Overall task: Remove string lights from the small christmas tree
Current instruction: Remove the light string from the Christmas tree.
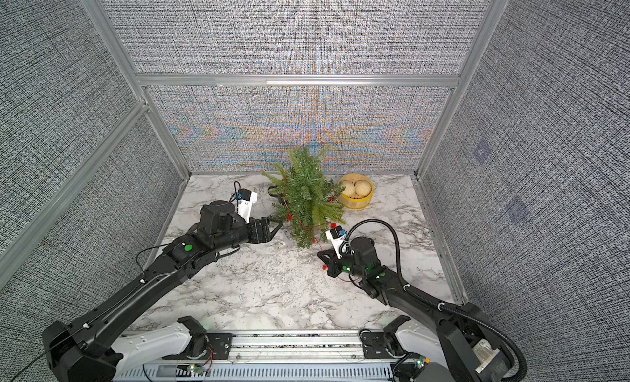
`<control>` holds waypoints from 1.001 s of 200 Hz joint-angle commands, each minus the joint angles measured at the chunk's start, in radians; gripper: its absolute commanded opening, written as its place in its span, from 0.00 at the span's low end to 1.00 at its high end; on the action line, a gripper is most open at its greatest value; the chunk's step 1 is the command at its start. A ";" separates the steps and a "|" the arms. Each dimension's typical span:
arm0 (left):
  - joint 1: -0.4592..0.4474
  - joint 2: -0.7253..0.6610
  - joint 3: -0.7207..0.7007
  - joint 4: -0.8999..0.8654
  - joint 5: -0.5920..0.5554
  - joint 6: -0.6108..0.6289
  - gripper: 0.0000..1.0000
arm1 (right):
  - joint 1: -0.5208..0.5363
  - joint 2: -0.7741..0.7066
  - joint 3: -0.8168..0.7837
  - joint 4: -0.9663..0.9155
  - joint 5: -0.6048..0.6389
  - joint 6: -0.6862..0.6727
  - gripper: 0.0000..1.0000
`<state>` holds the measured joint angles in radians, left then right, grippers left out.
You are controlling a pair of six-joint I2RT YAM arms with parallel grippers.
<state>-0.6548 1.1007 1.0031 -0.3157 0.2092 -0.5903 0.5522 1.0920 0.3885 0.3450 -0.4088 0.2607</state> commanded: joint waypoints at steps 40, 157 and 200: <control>0.000 0.007 0.014 0.008 0.016 0.025 0.81 | 0.021 -0.134 0.020 -0.140 -0.014 0.028 0.00; 0.001 -0.032 -0.062 0.068 0.062 -0.048 0.80 | 0.110 -0.232 0.217 -0.334 -0.137 -0.060 0.00; 0.001 -0.016 -0.071 0.162 0.055 -0.159 0.86 | 0.153 -0.136 0.356 -0.385 -0.163 -0.132 0.00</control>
<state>-0.6537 1.0752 0.9306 -0.2481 0.2626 -0.6704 0.6891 0.9199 0.6941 -0.0090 -0.5400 0.1825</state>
